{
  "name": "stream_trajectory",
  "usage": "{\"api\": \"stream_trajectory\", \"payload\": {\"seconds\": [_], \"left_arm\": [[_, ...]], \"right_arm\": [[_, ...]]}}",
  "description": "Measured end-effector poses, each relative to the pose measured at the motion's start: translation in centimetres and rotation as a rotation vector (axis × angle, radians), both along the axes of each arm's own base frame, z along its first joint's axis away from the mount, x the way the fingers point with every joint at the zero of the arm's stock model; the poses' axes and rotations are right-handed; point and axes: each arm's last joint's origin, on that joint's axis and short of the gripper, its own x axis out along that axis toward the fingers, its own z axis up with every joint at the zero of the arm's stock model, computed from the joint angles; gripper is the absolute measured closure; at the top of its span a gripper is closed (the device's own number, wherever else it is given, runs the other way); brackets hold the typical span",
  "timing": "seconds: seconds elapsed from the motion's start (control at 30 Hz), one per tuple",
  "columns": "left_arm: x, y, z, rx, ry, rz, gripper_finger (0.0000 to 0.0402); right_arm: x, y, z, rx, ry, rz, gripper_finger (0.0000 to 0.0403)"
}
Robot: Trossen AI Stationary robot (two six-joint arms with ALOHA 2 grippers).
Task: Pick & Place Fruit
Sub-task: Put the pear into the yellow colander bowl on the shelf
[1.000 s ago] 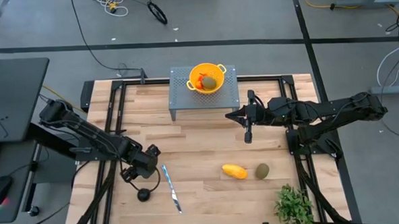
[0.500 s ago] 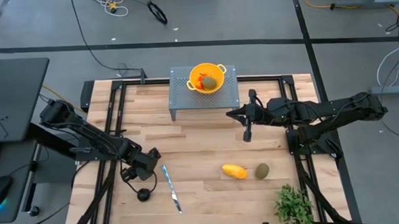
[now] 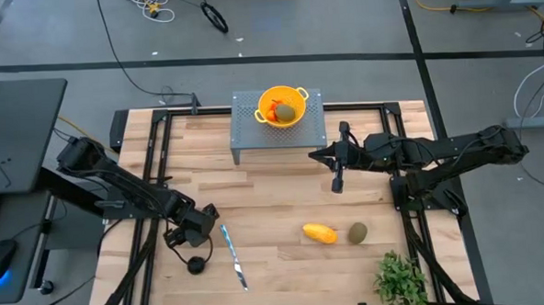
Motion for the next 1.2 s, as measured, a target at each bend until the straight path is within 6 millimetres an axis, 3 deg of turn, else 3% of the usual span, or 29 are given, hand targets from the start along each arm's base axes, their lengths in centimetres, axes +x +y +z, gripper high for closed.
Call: {"api": "stream_trajectory", "payload": {"seconds": [0.27, 1.2], "left_arm": [[0.26, -0.13, -0.36, 0.001, 0.008, 0.0, 0.0096], [0.42, -0.23, -0.37, -0.009, -0.009, -0.001, 0.0243]], "right_arm": [[-0.01, 0.01, -0.02, 0.0, 0.002, 0.001, 0.0381], [-0.04, -0.36, -0.14, -0.006, 0.015, -0.03, 0.0381]]}}
